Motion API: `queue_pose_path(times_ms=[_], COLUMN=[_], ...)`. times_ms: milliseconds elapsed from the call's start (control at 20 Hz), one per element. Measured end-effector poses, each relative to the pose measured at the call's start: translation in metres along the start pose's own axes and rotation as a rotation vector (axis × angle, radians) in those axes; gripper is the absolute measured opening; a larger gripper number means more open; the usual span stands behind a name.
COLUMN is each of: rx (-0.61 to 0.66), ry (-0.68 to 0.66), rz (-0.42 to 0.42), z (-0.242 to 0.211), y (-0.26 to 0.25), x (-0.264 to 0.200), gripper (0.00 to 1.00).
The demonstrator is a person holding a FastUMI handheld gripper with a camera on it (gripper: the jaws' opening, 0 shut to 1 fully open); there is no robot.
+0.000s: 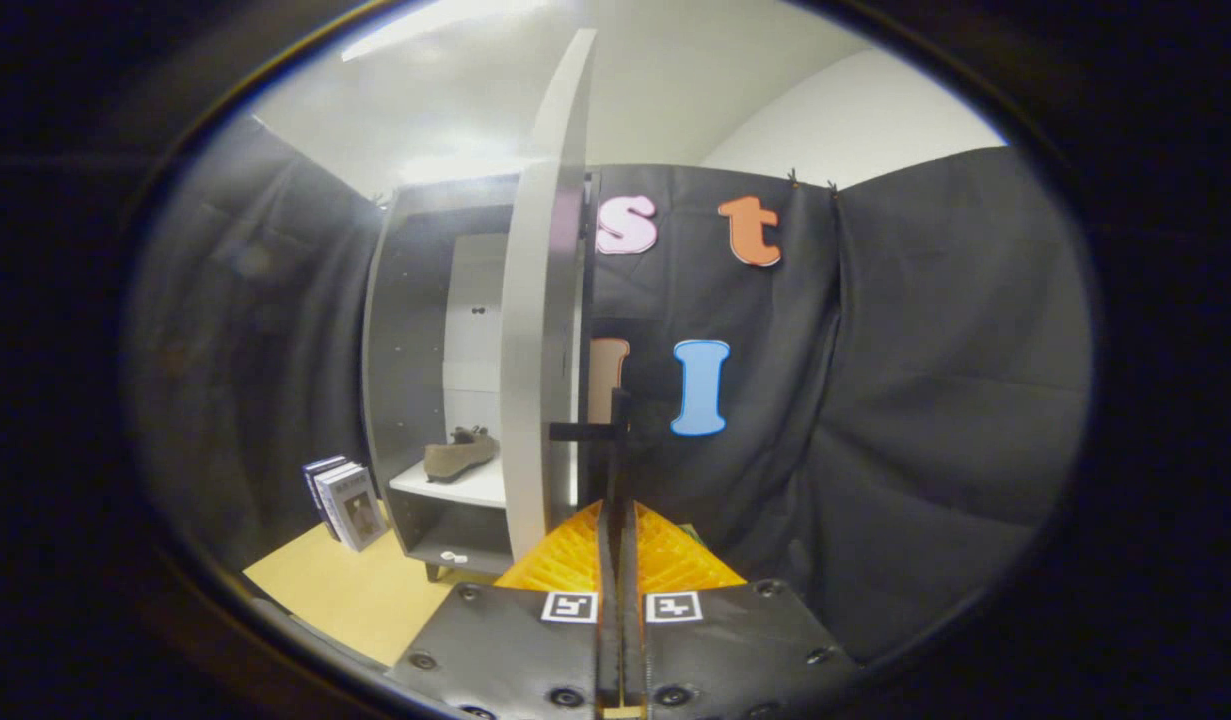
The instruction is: Open the shoe cabinet door, grab the shoes and put them into the shoe cabinet, then close the shoe cabinet door.
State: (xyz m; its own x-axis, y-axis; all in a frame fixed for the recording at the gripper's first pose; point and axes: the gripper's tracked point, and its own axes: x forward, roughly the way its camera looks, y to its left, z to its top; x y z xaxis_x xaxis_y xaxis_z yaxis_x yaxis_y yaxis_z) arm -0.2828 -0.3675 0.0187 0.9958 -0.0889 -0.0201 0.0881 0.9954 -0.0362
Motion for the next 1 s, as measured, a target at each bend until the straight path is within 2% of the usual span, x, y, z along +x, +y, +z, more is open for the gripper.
queue_pose_path(times_ms=[150,300,450,650,1000], rx=[0.008,-0.054,-0.074,-0.018,0.036], ry=[0.013,-0.043,-0.065,-0.066,-0.038], rz=[-0.027,-0.077,-0.077,-0.077,-0.072], z=[0.001,0.019,0.026,0.023,-0.003], y=[0.003,0.013,0.051,0.105,0.197], x=[-0.021,-0.039,-0.044,-0.029,-0.01], gripper=[0.03,0.03,0.03,0.03,0.03])
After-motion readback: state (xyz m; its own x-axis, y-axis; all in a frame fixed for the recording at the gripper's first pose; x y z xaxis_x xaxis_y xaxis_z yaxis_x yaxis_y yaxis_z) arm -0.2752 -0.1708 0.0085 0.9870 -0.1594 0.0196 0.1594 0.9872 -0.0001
